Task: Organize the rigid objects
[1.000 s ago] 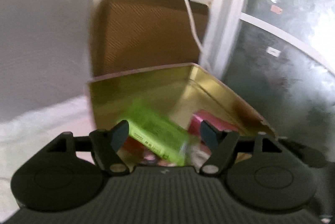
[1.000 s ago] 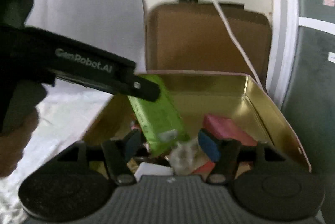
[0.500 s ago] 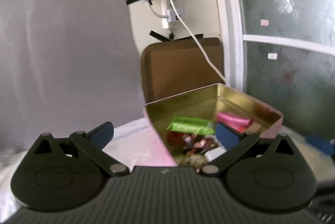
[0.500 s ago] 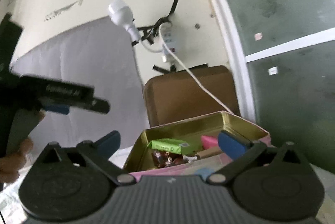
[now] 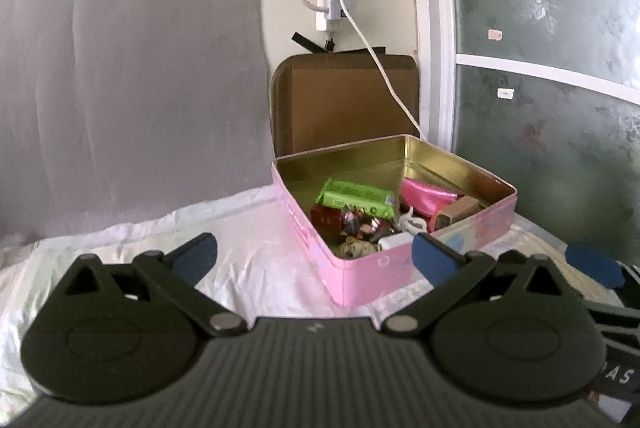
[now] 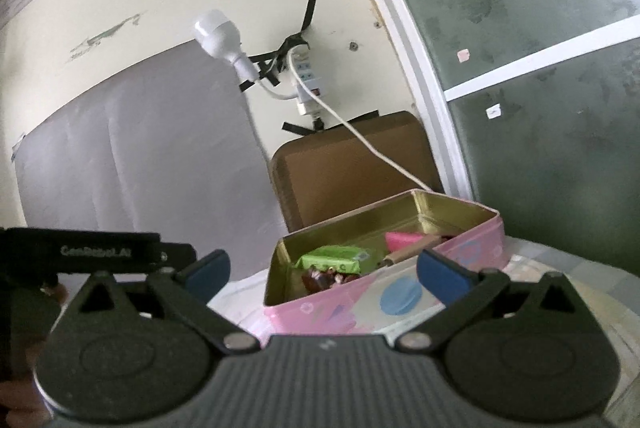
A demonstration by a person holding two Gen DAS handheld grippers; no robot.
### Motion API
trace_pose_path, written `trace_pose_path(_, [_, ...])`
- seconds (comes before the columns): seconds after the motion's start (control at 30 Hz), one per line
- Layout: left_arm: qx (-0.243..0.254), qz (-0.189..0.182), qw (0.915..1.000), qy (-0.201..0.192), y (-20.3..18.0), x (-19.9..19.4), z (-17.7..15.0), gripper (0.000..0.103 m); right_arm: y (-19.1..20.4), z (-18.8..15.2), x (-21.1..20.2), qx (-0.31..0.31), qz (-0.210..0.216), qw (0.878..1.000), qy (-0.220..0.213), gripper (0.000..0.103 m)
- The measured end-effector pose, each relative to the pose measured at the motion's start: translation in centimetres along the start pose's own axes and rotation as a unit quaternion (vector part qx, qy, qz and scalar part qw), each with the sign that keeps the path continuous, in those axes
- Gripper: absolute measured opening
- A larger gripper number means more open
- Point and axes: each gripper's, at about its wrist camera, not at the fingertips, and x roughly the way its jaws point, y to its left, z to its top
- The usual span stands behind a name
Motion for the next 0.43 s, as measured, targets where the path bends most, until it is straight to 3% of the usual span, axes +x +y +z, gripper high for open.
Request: trace_pose_path(0.43, [-0.027, -0.008, 0.9995, 0.016, 1.1, 0.3, -0.9, 0.103, 1.3, -0.6, 0.2, -0.007, 0.001, 1.000, 0.013, 0.103])
